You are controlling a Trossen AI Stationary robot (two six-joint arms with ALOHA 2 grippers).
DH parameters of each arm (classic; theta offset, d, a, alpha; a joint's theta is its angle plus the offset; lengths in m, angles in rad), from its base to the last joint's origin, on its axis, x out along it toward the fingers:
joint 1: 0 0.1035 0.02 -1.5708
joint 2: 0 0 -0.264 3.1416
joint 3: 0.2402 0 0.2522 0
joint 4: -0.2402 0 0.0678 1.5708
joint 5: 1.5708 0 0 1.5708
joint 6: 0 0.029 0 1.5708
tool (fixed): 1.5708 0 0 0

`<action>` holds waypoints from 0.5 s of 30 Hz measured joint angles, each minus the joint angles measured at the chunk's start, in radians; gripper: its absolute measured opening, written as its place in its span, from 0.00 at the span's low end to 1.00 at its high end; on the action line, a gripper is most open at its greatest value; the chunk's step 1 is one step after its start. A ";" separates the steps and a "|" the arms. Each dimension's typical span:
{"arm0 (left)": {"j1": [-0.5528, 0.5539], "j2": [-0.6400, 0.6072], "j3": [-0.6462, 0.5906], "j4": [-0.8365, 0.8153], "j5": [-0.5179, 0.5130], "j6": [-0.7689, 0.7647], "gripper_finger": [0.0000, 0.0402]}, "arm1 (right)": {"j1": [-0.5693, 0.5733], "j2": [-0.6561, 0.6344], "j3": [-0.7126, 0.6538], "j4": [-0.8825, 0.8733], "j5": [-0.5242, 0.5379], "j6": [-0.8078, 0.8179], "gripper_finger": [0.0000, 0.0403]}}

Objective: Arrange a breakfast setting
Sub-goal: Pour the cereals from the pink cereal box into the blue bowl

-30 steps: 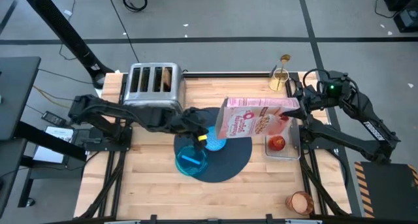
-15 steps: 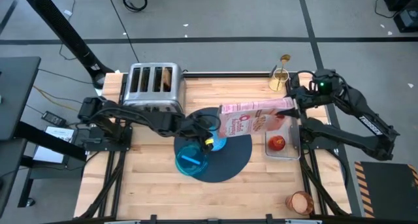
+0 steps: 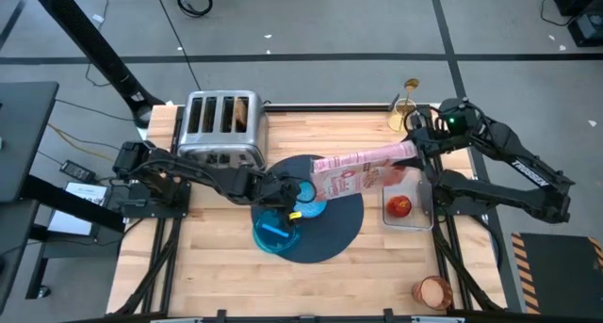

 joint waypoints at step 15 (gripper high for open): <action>-0.012 0.036 -0.008 -0.004 -0.106 0.047 0.00 | 0.015 0.028 0.000 0.009 0.036 -0.020 0.49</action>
